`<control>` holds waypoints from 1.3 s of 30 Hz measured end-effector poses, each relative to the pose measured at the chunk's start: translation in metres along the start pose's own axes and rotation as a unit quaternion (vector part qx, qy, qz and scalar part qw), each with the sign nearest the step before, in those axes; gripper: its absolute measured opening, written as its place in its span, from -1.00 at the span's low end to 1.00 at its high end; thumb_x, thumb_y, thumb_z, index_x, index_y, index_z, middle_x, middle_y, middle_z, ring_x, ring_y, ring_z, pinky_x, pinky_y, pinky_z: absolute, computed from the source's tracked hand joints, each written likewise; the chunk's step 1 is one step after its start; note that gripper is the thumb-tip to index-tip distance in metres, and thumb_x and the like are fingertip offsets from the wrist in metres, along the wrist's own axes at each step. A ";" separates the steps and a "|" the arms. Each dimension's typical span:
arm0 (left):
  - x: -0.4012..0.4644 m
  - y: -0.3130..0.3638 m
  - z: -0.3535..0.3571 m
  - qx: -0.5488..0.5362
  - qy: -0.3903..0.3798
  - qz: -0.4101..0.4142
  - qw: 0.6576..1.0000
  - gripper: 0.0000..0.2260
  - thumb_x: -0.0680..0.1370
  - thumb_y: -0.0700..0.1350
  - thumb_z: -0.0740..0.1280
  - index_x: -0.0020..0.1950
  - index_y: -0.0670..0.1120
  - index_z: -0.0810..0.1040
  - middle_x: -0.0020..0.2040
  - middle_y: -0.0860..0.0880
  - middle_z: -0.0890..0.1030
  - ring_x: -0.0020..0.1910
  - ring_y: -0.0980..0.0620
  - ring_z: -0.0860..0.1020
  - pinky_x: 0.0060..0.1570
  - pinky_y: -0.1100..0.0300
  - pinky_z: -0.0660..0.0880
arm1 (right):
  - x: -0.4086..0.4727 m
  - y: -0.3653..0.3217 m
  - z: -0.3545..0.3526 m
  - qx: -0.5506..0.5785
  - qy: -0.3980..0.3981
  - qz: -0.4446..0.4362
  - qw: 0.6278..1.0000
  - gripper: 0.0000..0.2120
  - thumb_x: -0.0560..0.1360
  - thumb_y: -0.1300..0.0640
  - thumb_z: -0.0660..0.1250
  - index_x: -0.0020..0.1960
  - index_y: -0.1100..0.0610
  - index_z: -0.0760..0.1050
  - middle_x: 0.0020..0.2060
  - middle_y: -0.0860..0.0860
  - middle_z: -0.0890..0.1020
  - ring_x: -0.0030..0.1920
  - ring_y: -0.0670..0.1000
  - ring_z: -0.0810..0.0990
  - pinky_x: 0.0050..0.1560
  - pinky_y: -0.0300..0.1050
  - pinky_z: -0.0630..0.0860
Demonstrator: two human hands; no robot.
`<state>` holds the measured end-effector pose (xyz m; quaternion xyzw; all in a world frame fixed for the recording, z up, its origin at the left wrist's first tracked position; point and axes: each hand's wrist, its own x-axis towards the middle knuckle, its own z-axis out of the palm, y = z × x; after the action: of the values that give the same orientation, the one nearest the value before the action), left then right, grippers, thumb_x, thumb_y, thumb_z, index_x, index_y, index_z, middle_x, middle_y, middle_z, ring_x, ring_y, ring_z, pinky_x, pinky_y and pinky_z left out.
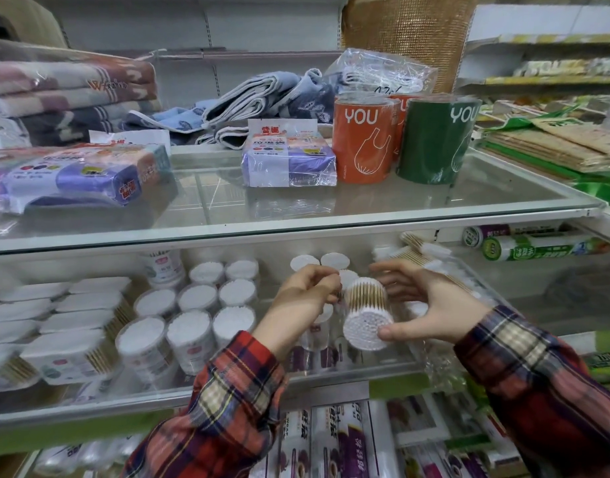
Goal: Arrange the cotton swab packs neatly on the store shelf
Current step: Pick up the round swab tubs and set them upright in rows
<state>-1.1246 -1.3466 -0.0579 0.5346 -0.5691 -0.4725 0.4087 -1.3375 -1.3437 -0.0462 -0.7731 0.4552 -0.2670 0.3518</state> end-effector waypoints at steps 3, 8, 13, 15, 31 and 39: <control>-0.011 0.003 -0.002 -0.003 -0.052 -0.033 0.998 -0.78 0.57 0.08 0.26 0.12 0.01 0.55 0.01 -0.01 0.66 -0.11 0.02 0.65 -0.10 0.13 0.54 | -0.004 -0.002 0.007 0.037 0.026 -0.027 0.999 -0.17 0.07 -0.12 0.59 0.27 -0.17 0.34 0.15 -0.13 0.57 0.14 -0.18 0.56 0.18 -0.27 0.48; -0.024 0.006 -0.001 -0.009 -0.092 -0.049 0.994 -0.65 0.47 0.10 0.41 0.17 -0.04 0.52 -0.02 -0.04 0.68 -0.26 0.10 0.65 -0.28 0.22 0.57 | -0.009 0.001 0.020 0.058 0.041 -0.041 0.997 -0.17 0.12 0.06 0.65 0.27 -0.17 0.33 0.21 -0.13 0.53 0.22 -0.20 0.51 0.23 -0.24 0.47; -0.029 -0.007 0.000 -0.013 -0.104 -0.037 0.994 -0.39 0.28 0.01 0.59 0.25 0.04 0.43 0.07 -0.06 0.67 0.00 0.00 0.67 0.03 0.05 0.61 | -0.012 0.005 0.036 0.073 0.065 -0.053 0.994 -0.15 0.11 0.07 0.64 0.29 -0.18 0.32 0.26 -0.14 0.49 0.27 -0.18 0.48 0.27 -0.17 0.47; -0.030 -0.011 0.000 -0.009 -0.101 -0.027 0.994 -0.29 0.18 0.06 0.60 0.27 0.06 0.41 0.08 -0.04 0.66 0.04 0.03 0.65 0.13 0.01 0.57 | -0.012 0.006 0.041 0.074 0.077 -0.052 0.993 -0.18 0.10 -0.03 0.60 0.28 -0.18 0.33 0.25 -0.16 0.49 0.27 -0.18 0.48 0.27 -0.13 0.47; -0.047 -0.023 0.008 0.164 0.001 0.195 0.967 -0.41 0.26 -0.09 0.55 0.24 0.17 0.47 0.10 0.18 0.58 0.00 0.26 0.55 -0.09 0.44 0.45 | -0.001 0.001 0.051 0.248 0.136 0.113 0.953 -0.52 0.24 -0.19 0.34 0.02 0.10 0.54 -0.08 0.04 0.67 -0.09 0.01 0.66 -0.12 -0.07 0.61; -0.046 -0.034 0.008 0.160 0.010 0.176 0.971 -0.38 0.24 0.06 0.57 0.25 0.15 0.46 0.14 0.19 0.55 0.11 0.25 0.51 0.09 0.32 0.46 | -0.001 0.006 0.052 0.327 0.109 0.119 0.931 -0.51 0.21 -0.08 0.41 0.05 0.16 0.54 -0.12 0.14 0.68 -0.20 0.11 0.66 -0.14 0.04 0.61</control>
<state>-1.1202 -1.2998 -0.0905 0.4890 -0.7188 -0.2906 0.3998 -1.3027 -1.3295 -0.0830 -0.5216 0.4668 -0.4400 0.5625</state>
